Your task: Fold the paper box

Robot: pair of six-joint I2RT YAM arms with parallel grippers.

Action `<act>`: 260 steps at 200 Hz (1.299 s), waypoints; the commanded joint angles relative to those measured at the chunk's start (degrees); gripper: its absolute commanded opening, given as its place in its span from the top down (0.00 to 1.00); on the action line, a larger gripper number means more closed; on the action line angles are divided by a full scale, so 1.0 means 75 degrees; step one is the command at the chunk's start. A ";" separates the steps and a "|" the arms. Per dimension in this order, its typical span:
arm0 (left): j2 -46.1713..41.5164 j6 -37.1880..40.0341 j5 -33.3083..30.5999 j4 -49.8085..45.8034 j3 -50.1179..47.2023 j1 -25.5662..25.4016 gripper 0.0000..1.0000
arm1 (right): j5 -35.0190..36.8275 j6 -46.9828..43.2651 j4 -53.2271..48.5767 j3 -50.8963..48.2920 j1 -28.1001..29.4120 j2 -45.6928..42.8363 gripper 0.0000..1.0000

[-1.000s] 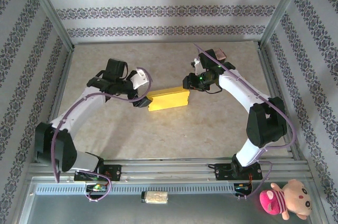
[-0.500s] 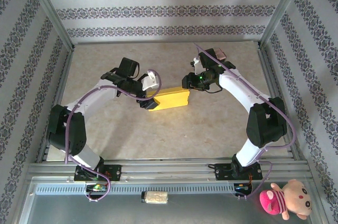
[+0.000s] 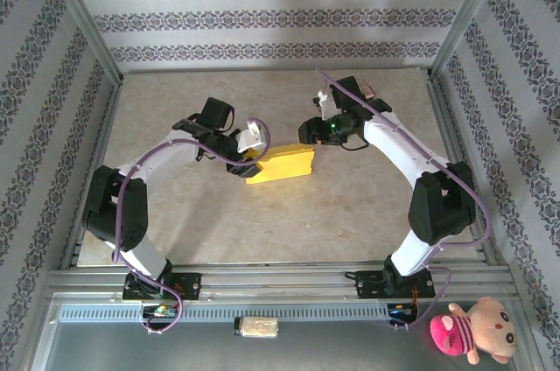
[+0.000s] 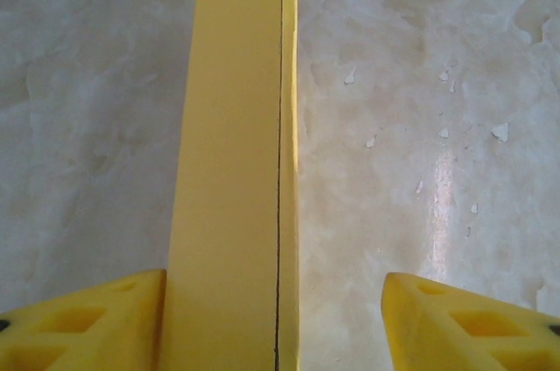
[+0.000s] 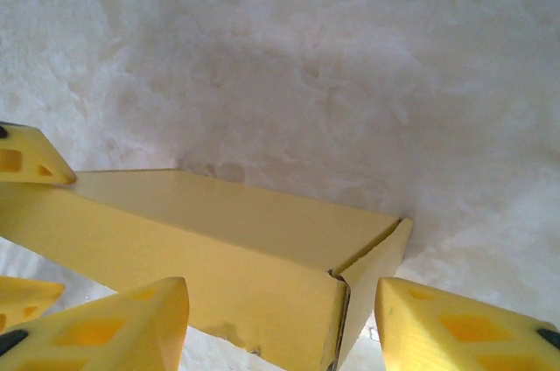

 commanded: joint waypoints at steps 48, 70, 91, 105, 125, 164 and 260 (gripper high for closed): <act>0.0178 0.0705 0.0017 -0.0594 0.0325 -0.0107 0.45 | -0.1246 -0.4891 0.1819 -0.0828 -0.0072 -0.1583 0.21; 0.0168 0.0910 -0.0005 -0.0618 0.0299 -0.0106 0.48 | -0.1300 -0.7842 0.1986 -0.1902 0.0130 -0.2230 0.03; 0.0179 0.1009 -0.0001 -0.0650 0.0311 -0.0099 0.51 | -0.0914 -0.8974 0.1599 -0.1957 0.0255 -0.2066 0.02; 0.0209 0.1024 0.0010 -0.0667 0.0332 -0.0100 0.53 | -0.0959 -0.9502 0.0560 -0.1271 0.0282 -0.1510 0.02; 0.0244 0.1015 0.0024 -0.0645 0.0346 -0.0098 0.53 | -0.0752 -0.9921 -0.0169 -0.0620 0.0509 -0.0806 0.02; 0.0284 0.0942 -0.0027 -0.0583 0.0334 -0.0108 0.53 | -0.0255 -1.0355 0.0059 -0.0618 0.0852 -0.0399 0.05; 0.0508 0.0766 0.0199 -0.0271 0.0323 -0.0091 0.53 | 0.1359 -1.1341 0.3150 -0.2501 0.1059 -0.0865 0.37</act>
